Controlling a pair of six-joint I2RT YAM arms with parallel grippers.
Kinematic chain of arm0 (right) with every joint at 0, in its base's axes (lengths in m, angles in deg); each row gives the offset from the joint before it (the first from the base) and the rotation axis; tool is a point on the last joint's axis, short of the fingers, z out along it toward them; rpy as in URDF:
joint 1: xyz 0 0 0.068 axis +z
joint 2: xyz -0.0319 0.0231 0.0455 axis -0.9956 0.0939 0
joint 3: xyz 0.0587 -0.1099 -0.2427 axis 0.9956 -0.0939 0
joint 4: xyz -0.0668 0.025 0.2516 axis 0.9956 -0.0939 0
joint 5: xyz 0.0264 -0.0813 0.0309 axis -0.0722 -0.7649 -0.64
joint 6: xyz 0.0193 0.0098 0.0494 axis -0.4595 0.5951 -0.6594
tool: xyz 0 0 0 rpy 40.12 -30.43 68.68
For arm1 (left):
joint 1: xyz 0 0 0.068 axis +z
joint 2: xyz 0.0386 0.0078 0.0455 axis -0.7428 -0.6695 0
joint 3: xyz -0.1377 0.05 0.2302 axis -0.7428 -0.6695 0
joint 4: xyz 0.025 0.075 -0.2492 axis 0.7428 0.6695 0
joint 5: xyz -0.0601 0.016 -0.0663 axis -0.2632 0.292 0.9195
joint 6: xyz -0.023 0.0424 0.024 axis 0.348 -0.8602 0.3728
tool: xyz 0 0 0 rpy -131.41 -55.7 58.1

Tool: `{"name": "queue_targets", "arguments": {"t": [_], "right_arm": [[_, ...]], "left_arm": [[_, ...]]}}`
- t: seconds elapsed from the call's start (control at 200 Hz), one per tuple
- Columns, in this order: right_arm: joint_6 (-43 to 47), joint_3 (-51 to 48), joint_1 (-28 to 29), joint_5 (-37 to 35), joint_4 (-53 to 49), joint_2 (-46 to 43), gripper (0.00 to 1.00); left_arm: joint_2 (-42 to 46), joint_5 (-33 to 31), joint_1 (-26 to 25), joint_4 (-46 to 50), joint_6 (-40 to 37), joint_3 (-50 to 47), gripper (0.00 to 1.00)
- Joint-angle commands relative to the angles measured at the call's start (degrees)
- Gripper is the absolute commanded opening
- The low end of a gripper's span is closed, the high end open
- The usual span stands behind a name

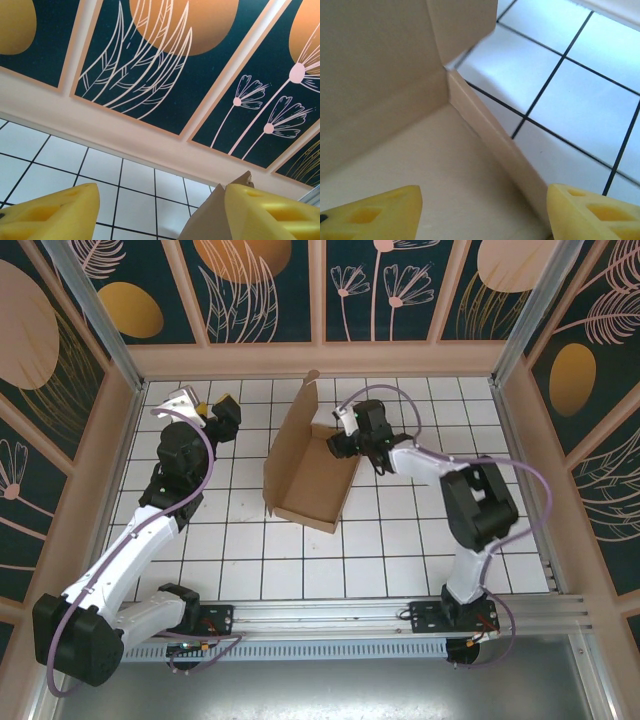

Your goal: Fold the paper box

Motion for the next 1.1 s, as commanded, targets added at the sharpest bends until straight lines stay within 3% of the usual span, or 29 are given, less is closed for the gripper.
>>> {"name": "queue_targets", "arguments": {"t": [0.0, 0.2, 0.405, 0.525, 0.651, 0.751, 1.091], "right_arm": [[18.04, 8.41, -0.87, 0.23, -5.81, 6.13, 0.69], [23.54, 19.13, 0.03, -3.52, -13.41, 15.73, 0.64], [25.45, 18.03, 0.99, 0.21, -18.62, 16.45, 0.54], [24.45, 16.49, 1.09, 0.11, -19.30, 16.06, 0.41], [23.05, 15.41, 1.48, -1.88, -21.03, 15.79, 0.17], [22.07, 13.14, 1.88, -4.10, -21.02, 14.07, 0.14], [11.28, 2.11, 6.90, -27.81, -17.35, 6.92, 0.08]], "left_arm": [[1.29, -0.32, 0.36, -0.96, -1.25, -0.47, 0.67], [1.30, -0.64, 0.35, -1.32, -1.95, -0.56, 0.66], [0.71, -0.07, 0.44, -1.66, -1.96, -0.36, 0.65], [0.52, 0.37, 0.53, -1.80, -1.58, -0.38, 0.64], [0.78, 0.50, 0.61, -1.72, -1.27, -0.42, 0.63], [0.95, 0.37, 0.63, -1.45, -1.17, -0.49, 0.63], [0.81, 0.83, 0.63, -1.36, -0.48, -0.55, 0.63]]}}
